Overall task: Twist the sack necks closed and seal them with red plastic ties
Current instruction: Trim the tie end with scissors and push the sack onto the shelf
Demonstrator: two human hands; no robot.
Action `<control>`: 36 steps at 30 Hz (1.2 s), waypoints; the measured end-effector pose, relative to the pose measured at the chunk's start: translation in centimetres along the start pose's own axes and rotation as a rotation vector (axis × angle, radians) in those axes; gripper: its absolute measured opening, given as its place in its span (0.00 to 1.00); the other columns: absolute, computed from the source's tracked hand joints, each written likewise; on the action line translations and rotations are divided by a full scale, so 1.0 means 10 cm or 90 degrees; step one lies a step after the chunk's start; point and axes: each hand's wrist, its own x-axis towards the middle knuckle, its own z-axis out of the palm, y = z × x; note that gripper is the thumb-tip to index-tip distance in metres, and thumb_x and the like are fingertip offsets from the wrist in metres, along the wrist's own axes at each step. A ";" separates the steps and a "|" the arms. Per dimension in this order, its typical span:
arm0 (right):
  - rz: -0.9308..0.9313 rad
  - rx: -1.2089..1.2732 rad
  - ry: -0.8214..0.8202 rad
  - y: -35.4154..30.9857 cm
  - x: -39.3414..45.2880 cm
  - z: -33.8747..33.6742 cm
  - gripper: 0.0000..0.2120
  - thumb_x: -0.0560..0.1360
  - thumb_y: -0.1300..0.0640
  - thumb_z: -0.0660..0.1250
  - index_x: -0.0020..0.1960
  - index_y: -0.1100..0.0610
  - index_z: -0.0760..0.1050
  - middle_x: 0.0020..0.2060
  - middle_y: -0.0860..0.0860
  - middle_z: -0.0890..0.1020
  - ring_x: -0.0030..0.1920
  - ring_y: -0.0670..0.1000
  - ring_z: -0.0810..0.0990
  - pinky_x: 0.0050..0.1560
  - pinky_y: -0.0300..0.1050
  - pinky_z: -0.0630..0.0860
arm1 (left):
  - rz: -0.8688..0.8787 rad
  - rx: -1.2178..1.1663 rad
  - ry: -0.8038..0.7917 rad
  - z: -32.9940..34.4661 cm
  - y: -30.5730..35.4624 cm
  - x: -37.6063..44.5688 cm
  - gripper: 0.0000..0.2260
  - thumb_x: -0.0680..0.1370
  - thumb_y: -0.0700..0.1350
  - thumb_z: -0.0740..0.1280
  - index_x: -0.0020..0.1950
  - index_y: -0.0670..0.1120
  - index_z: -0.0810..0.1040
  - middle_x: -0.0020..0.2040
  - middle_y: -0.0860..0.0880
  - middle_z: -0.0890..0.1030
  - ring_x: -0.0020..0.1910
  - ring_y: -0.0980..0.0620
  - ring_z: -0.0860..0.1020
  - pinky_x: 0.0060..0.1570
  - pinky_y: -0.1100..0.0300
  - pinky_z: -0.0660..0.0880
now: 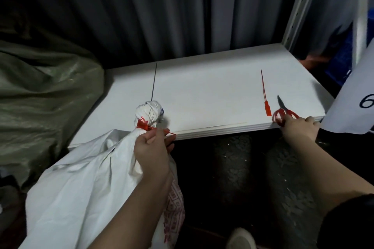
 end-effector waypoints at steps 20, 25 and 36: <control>-0.483 0.761 -0.245 -0.81 -2.88 -1.94 0.11 0.73 0.57 0.70 0.36 0.58 0.70 0.34 0.49 0.75 0.37 0.50 0.73 0.40 0.43 0.69 | -0.164 -0.041 -0.034 -1.91 1.29 -0.41 0.12 0.76 0.45 0.64 0.32 0.47 0.72 0.24 0.51 0.73 0.21 0.54 0.69 0.24 0.67 0.62; -0.467 0.867 -0.360 -1.35 -3.63 -2.07 0.15 0.79 0.57 0.54 0.41 0.59 0.75 0.37 0.51 0.80 0.43 0.53 0.75 0.41 0.40 0.72 | -0.141 0.003 -0.024 -2.44 1.49 -0.32 0.14 0.76 0.40 0.63 0.29 0.47 0.69 0.18 0.54 0.66 0.14 0.58 0.59 0.17 0.72 0.54; -0.540 0.815 -0.525 -1.83 -4.47 -1.79 0.13 0.74 0.54 0.68 0.55 0.60 0.73 0.35 0.49 0.80 0.32 0.45 0.77 0.35 0.36 0.73 | -0.124 -0.010 -0.045 -3.16 1.49 0.03 0.09 0.76 0.43 0.65 0.36 0.47 0.71 0.21 0.54 0.64 0.16 0.58 0.58 0.19 0.72 0.53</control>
